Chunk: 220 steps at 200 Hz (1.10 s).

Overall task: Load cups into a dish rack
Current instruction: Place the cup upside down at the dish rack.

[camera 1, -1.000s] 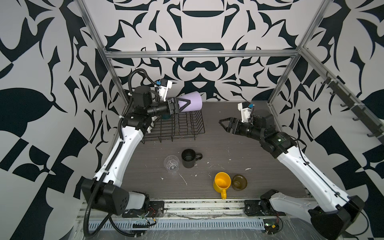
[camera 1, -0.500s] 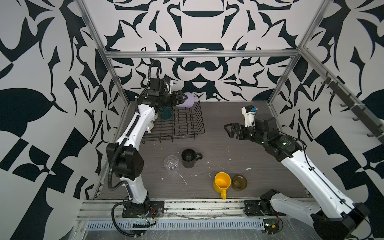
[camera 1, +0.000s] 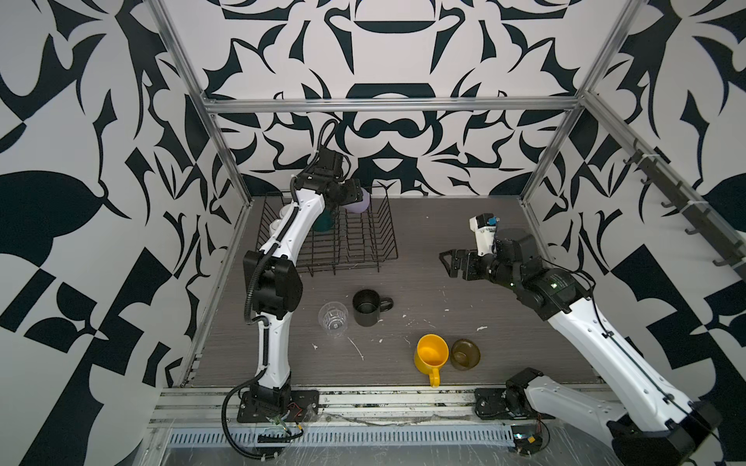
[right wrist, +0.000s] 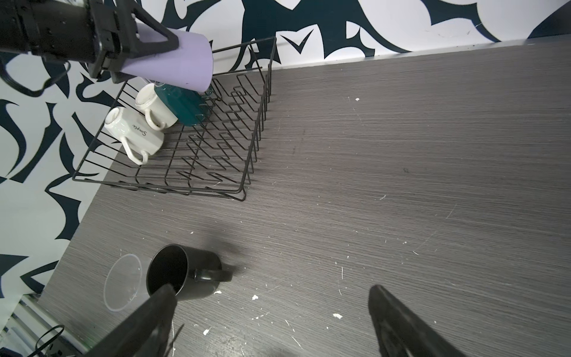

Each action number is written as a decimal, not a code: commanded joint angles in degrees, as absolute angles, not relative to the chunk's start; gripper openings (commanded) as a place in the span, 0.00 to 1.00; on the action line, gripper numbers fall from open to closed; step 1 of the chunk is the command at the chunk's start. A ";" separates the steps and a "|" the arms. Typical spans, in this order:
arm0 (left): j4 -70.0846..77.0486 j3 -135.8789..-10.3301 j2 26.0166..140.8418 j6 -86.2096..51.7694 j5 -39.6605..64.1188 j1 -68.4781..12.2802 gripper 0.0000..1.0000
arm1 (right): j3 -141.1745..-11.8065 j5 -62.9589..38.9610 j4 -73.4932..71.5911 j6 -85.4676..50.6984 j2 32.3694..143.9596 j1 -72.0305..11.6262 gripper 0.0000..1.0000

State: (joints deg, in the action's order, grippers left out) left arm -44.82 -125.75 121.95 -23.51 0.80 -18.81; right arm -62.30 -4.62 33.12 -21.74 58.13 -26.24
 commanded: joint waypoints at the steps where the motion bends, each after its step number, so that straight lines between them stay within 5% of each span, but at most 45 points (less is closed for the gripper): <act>1: -47.93 -129.12 124.35 -22.99 -3.54 -19.79 0.00 | -62.05 -3.52 32.36 -20.30 57.13 -26.32 0.99; 220: -41.09 -136.28 137.80 -23.56 -9.13 -22.23 0.00 | -60.89 -3.15 33.00 -19.96 57.04 -26.33 0.98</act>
State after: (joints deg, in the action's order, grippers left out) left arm -41.30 -134.15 135.85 -23.53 -9.28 -21.82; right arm -60.62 -3.77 33.41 -20.71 57.78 -26.24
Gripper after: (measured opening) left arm 0.763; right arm 0.983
